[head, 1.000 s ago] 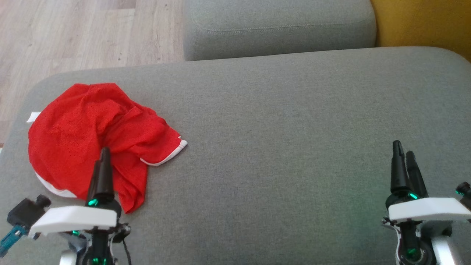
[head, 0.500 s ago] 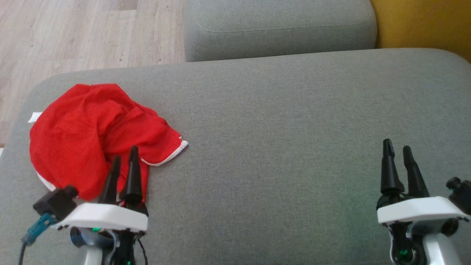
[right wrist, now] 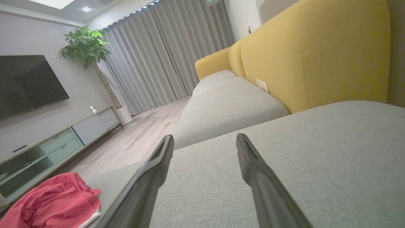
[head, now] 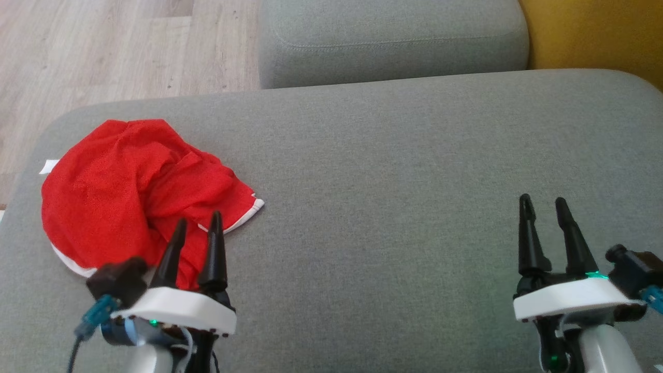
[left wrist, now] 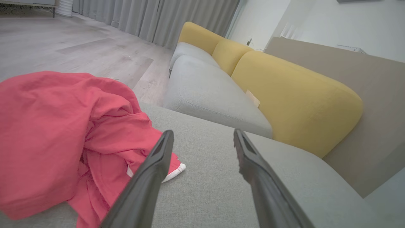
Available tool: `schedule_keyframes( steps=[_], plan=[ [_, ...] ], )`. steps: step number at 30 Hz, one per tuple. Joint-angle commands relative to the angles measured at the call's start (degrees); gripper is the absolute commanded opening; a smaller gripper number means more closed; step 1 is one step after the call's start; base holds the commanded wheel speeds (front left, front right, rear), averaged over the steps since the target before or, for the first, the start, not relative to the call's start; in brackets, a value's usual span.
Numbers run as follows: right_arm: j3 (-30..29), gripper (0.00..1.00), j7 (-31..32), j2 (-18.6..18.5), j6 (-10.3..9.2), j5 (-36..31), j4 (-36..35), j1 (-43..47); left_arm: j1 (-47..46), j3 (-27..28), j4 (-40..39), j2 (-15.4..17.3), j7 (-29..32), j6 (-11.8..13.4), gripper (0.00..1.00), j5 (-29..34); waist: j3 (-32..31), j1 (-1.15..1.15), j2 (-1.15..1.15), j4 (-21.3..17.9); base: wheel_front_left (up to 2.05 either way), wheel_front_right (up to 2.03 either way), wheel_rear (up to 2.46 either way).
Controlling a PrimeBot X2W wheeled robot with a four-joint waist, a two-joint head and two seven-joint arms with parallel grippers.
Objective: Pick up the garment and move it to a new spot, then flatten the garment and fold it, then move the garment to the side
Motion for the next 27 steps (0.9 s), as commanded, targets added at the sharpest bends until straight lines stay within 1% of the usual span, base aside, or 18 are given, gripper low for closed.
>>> schedule_keyframes(
  steps=[1, 10, 19, 22, 24, 27],
  plan=[
    [1.5, 1.00, -1.0, -0.4, -0.03, -2.2, -2.7, -1.7, -1.8, 0.4, -2.1, 1.1, -0.8, 0.7, 1.00, 2.1, 0.0, 0.00, 0.00, 0.0, 0.00, 0.00, 0.00],
    [2.8, 1.00, -2.5, -0.4, -0.03, -9.7, -2.3, -1.3, -1.9, -3.3, 1.2, 2.7, -2.3, 3.5, 1.00, 8.4, -0.3, 0.00, 0.00, -0.1, 0.00, 0.00, 0.00],
    [3.9, 1.00, -4.0, -0.5, -0.04, -17.3, -2.1, -1.1, -2.6, -6.7, 1.0, 4.0, -3.8, 6.1, 1.00, 14.8, -0.6, 0.00, 0.00, 0.0, 0.00, 0.00, 0.00],
    [4.2, 1.00, -4.5, -0.5, -0.04, -19.0, -2.5, -1.2, -2.6, -7.1, 0.2, 3.9, -4.3, 6.9, 1.00, 15.8, -0.6, 0.00, 0.00, 0.1, 0.00, 0.00, 0.00],
    [4.3, 1.00, -4.9, -0.5, -0.04, -19.4, -2.8, -1.2, -2.3, -6.7, -0.5, 3.4, -4.7, 7.1, 1.00, 15.7, -0.6, 0.00, 0.00, 0.1, 0.00, 0.00, 0.00],
    [4.2, 1.00, -5.4, -0.5, -0.04, -18.2, -2.9, -1.1, -2.0, -5.6, -1.3, 2.6, -5.2, 6.3, 1.00, 15.6, -0.7, 0.00, 0.00, 0.2, 0.00, 0.00, 0.00]
  ],
)
